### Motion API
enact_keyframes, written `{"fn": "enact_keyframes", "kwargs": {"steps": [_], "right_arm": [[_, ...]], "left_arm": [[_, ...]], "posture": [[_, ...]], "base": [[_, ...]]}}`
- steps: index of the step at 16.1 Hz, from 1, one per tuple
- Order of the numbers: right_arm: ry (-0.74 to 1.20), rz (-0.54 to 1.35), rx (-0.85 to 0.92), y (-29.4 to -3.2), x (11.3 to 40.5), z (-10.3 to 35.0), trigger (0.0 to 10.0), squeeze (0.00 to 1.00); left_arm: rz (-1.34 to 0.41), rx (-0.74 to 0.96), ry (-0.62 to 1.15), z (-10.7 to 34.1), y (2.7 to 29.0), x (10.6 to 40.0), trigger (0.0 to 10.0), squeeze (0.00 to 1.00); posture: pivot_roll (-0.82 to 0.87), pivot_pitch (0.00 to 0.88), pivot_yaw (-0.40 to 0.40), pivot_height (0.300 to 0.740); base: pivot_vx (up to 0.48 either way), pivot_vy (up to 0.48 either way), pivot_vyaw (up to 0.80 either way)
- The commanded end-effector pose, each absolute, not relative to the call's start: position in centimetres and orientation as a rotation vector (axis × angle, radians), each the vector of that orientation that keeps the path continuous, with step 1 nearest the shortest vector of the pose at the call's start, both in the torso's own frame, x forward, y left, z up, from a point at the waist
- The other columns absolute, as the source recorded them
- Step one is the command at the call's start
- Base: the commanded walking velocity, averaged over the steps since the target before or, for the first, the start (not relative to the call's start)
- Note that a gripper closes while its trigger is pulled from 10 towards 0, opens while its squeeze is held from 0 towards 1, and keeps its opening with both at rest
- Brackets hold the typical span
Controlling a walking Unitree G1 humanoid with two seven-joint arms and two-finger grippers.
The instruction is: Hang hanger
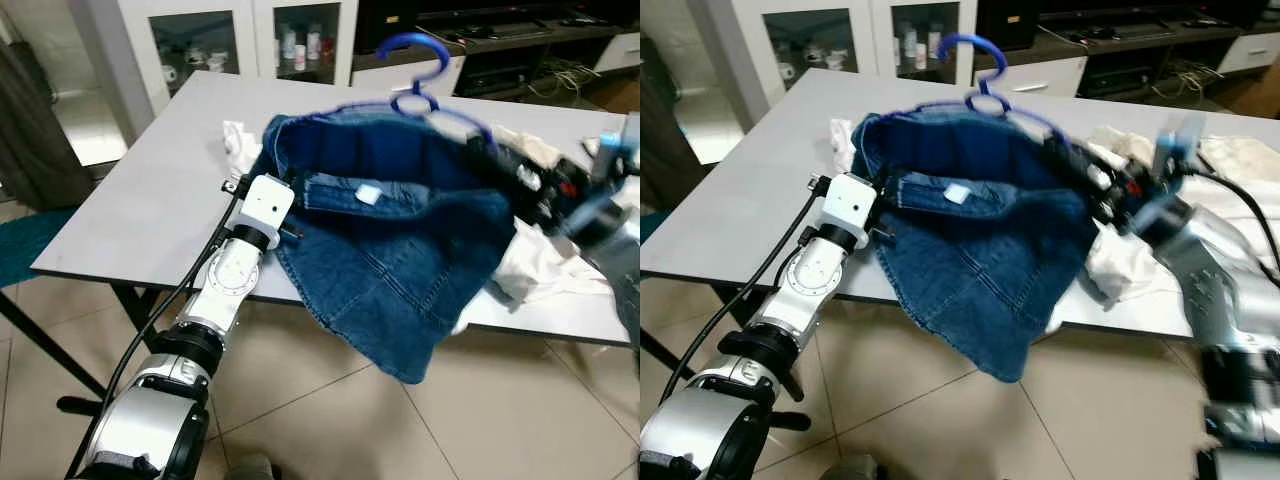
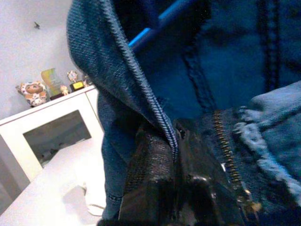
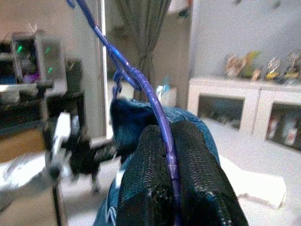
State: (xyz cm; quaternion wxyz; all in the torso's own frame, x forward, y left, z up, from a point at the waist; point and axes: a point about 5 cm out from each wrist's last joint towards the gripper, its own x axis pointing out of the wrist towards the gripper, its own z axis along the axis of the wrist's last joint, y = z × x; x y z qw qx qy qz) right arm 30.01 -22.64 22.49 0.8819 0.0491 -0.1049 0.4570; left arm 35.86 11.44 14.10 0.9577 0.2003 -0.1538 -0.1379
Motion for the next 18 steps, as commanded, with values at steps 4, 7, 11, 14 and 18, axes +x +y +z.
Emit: {"fn": "enact_keyframes", "kwargs": {"steps": [4,7,11,14,18], "right_arm": [[-0.161,1.088,-0.107,-22.3,28.2,22.0,10.0,0.00],[-0.127,1.067,-0.087,-24.2,27.5,22.2,10.0,0.00],[-0.046,1.092,-0.043,-25.8,26.3,21.1,10.0,0.00],[0.027,1.115,-0.050,-26.0,25.7,19.8,10.0,0.00],[0.054,1.148,-0.054,-26.0,25.1,19.6,10.0,0.00]], "left_arm": [[-0.344,0.512,-0.268,13.5,12.6,35.9,10.0,0.00],[-0.313,0.549,-0.238,13.7,14.5,36.3,10.0,0.00],[-0.299,0.598,-0.208,14.3,16.5,36.8,10.0,0.00],[-0.262,0.549,-0.218,16.1,17.5,37.7,10.0,0.00],[-0.156,0.467,-0.231,18.5,19.0,38.9,10.0,0.00]], "posture": [[0.12,0.000,-0.020,0.740],[0.11,0.000,-0.018,0.740],[0.11,0.000,-0.019,0.740],[0.10,0.000,-0.016,0.740],[0.10,0.000,-0.013,0.740]], "base": [[0.000,0.000,0.00],[0.000,0.000,0.00],[0.000,0.000,0.00],[0.000,0.000,0.00],[0.000,0.000,0.00]]}}
